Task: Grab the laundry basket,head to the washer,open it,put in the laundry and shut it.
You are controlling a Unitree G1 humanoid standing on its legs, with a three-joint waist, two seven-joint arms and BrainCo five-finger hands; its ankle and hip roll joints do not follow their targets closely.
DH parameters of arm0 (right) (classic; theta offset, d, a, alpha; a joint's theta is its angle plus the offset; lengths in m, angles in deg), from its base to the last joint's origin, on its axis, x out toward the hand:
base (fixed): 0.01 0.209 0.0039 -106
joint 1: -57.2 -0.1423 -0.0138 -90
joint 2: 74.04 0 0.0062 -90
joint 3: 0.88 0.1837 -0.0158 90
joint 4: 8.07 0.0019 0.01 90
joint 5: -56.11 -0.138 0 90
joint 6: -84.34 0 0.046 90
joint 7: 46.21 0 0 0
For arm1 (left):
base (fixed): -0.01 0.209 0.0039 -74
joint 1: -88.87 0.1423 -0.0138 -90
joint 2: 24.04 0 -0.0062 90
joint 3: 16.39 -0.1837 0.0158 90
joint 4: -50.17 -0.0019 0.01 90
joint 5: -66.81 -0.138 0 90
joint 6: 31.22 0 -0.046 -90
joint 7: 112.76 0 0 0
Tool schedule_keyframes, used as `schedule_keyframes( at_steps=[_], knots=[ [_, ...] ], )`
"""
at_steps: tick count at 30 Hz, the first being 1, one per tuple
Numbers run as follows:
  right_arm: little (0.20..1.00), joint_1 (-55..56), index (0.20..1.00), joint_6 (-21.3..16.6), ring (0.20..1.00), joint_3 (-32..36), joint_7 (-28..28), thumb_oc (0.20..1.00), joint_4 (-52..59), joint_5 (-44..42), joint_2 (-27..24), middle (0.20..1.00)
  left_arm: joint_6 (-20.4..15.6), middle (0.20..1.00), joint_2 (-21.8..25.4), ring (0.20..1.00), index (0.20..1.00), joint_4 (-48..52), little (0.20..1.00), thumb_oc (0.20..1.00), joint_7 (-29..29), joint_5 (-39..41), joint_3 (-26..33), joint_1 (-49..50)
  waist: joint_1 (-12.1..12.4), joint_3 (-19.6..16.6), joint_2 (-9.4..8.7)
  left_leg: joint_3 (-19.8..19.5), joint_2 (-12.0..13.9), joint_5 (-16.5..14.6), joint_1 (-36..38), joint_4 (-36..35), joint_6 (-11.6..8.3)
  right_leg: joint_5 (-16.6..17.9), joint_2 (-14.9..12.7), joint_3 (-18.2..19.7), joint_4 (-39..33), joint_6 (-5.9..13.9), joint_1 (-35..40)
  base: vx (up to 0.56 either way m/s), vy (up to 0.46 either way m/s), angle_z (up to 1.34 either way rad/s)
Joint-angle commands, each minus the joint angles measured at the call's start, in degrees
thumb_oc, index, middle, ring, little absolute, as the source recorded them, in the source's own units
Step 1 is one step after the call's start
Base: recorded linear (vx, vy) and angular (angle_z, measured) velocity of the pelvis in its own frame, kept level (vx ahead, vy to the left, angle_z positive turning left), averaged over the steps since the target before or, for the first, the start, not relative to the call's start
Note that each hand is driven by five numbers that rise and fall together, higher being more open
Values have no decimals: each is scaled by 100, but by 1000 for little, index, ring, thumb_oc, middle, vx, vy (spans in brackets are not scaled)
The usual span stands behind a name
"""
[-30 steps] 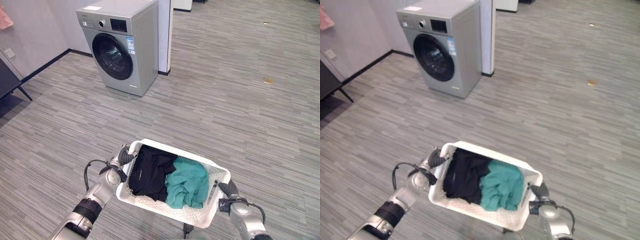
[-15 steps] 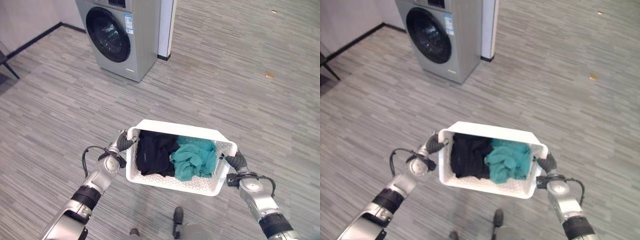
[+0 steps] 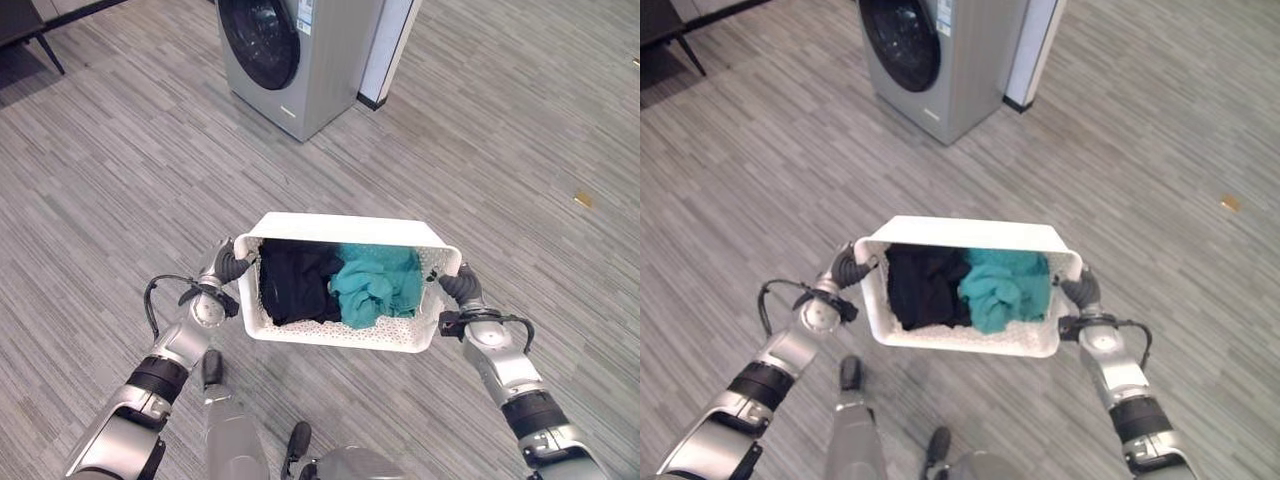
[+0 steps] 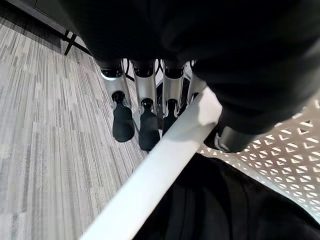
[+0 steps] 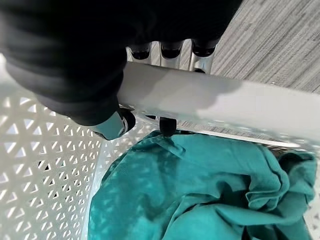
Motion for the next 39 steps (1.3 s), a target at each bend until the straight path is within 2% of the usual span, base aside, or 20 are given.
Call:
schedule_keyframes(
  at_steps=[1, 4, 5, 6, 9, 11, 12, 13, 15, 19, 20, 25, 26, 27, 28, 29, 30, 32, 35, 39],
  knots=[
    [200, -182, 200, -628, 200, -13, 132, 200, 582, -324, -372, 200, -314, 200, -40, 200, 200, 181, 200, 200, 235, 31, 36, -703, -7, -762, 474, 201, 504, 58, 764, 21, -247, -707, -1042, 34, 650, 549, -184, 575, 585, -67],
    [200, -15, 200, -586, 200, -15, 215, 200, 763, -230, -261, 200, -379, 200, -53, 200, 200, 283, 200, 200, 240, 12, 68, -585, 74, -874, 507, 267, 177, -567, 786, 619, -6, -517, -1586, 114, 894, 762, -57, 369, 414, -65],
    [200, 41, 200, -573, 200, 2, 233, 200, 763, -178, -215, 200, -392, 200, -71, 200, 200, 305, 200, 200, 239, 14, 59, -550, 78, -905, 488, 370, 32, -755, 802, 858, 124, -310, -1794, 153, 1110, 835, -89, 528, 686, -10],
    [200, 123, 200, -503, 200, 26, 280, 200, 781, -82, -126, 200, -377, 200, -85, 200, 200, 377, 200, 200, 230, 33, 0, -518, 37, -922, 497, 505, -286, -1071, 948, 1048, 405, 337, -2154, 366, 1911, 854, -393, 390, 533, 15],
    [200, 148, 200, -453, 200, 79, 267, 200, 779, -10, -59, 200, -365, 200, -64, 200, 200, 467, 200, 200, 206, 27, -37, -517, -53, -875, 549, 612, -577, -1284, 1129, 1083, 709, 855, -2347, 602, 2805, 796, -826, 331, 502, 16],
    [200, 52, 200, -513, 200, 63, 246, 200, 750, 5, 12, 200, -354, 200, -67, 200, 200, 492, 200, 200, 245, 16, -61, -551, -148, -760, 625, 732, -835, -1471, 1502, 887, 965, 659, -2096, 775, 3427, 787, -1542, 363, 478, 3],
    [200, 2, 200, -521, 200, 80, 224, 200, 748, -9, -43, 200, -385, 200, -92, 200, 200, 460, 200, 200, 243, 16, -84, -581, -297, -700, 645, 627, -1001, -1516, 1741, 747, 981, 184, -1502, 952, 3255, 786, -1933, 251, 222, 3],
    [200, -3, 200, -521, 200, 79, 224, 200, 747, -10, -45, 200, -386, 200, -92, 200, 200, 458, 200, 200, 243, 16, -81, -585, -294, -709, 652, 631, -991, -1490, 1733, 725, 976, 204, -1491, 950, 3238, 774, -1945, 308, 182, 5],
    [200, -73, 200, -600, 200, 90, 158, 200, 701, -83, -127, 200, -440, 200, -198, 200, 200, 370, 200, 200, 241, 23, -67, -645, -447, -642, 589, 489, -1276, -1742, 2192, 567, 984, -54, -824, 1064, 2201, 832, -2243, 416, 128, 53],
    [200, 63, 200, -634, 200, 151, 135, 200, 699, -123, -181, 200, -430, 200, -364, 200, 200, 157, 200, 200, 216, -36, -101, -762, -628, -686, 505, 298, -1526, -2034, 2755, 356, 952, 413, -449, 1145, 895, 934, -2544, 432, 46, 78],
    [200, 128, 200, -638, 200, 150, 132, 200, 679, -100, -162, 200, -396, 200, -419, 200, 200, 56, 200, 200, 210, -96, -120, -812, -639, -717, 468, 248, -1634, -2163, 2999, 341, 915, 619, -498, 714, 478, 995, -2642, 273, 11, 72],
    [200, 352, 200, -635, 200, 214, 174, 200, 681, -99, -209, 200, -399, 200, -523, 200, 200, 58, 200, 200, 86, -221, -168, -682, -705, -931, 590, 216, -1534, -2245, 3359, 681, 685, 539, -540, -60, 394, 790, -2193, 486, -50, 48],
    [200, 387, 200, -644, 200, 218, 192, 200, 643, -129, -235, 200, -441, 200, -556, 200, 200, 87, 200, 200, 86, -214, -144, -567, -698, -985, 636, 421, -1226, -1529, 3139, 1686, 206, 511, -459, -204, 496, 554, -1926, 237, -124, 30],
    [200, 386, 200, -646, 200, 218, 193, 200, 641, -130, -237, 200, -442, 200, -558, 200, 200, 86, 200, 200, 86, -214, -145, -567, -708, -990, 644, 407, -1211, -1548, 3109, 1730, 194, 509, -450, -216, 495, 546, -1932, 394, -303, 37],
    [200, 297, 200, -643, 200, 206, 100, 200, 549, -242, -219, 200, -441, 200, -560, 200, 200, 23, 200, 200, 81, -104, -210, -599, -689, -925, 576, 657, -614, -314, 2390, 3487, -249, 412, -389, -223, 537, 250, -1641, 161, -199, 45],
    [200, 292, 200, -644, 200, 204, 99, 200, 545, -243, -217, 200, -440, 200, -556, 200, 200, 25, 200, 200, 80, -102, -209, -600, -688, -927, 593, 648, -586, -335, 2357, 3539, -261, 414, -364, -226, 535, 238, -1651, 343, -309, 53],
    [200, 150, 200, -664, 200, 68, -12, 200, 485, -272, -188, 200, -402, 200, -525, 200, 200, 100, 200, 200, 167, -12, -186, -576, -492, -836, 515, 619, -471, 3, 1762, 4959, -295, 303, -274, -100, 459, 18, -1282, 167, -121, 16],
    [200, 180, 200, -637, 200, 11, -38, 200, 491, -250, -185, 200, -383, 200, -568, 200, 200, 88, 200, 200, 188, 39, -197, -542, -442, -808, 493, 604, -186, -47, 1500, 5228, -108, 198, -172, 35, 335, -96, -980, 360, -132, -38],
    [200, 219, 200, -609, 200, -22, -40, 200, 539, -244, -186, 200, -351, 200, -617, 200, 200, 76, 200, 200, 184, 69, -199, -568, -336, -771, 406, 661, 21, -517, 1140, 4349, 167, 108, -310, 200, 256, -7, -742, 253, 42, -39],
    [200, 205, 200, -611, 200, -106, 69, 200, 511, -180, -176, 200, -390, 200, -574, 200, 200, 86, 200, 200, 232, 131, -69, -408, -135, -859, 406, -218, -484, -860, 1306, 1521, 202, -17, -419, 690, 268, 171, -553, 240, 167, -70]
  ],
)
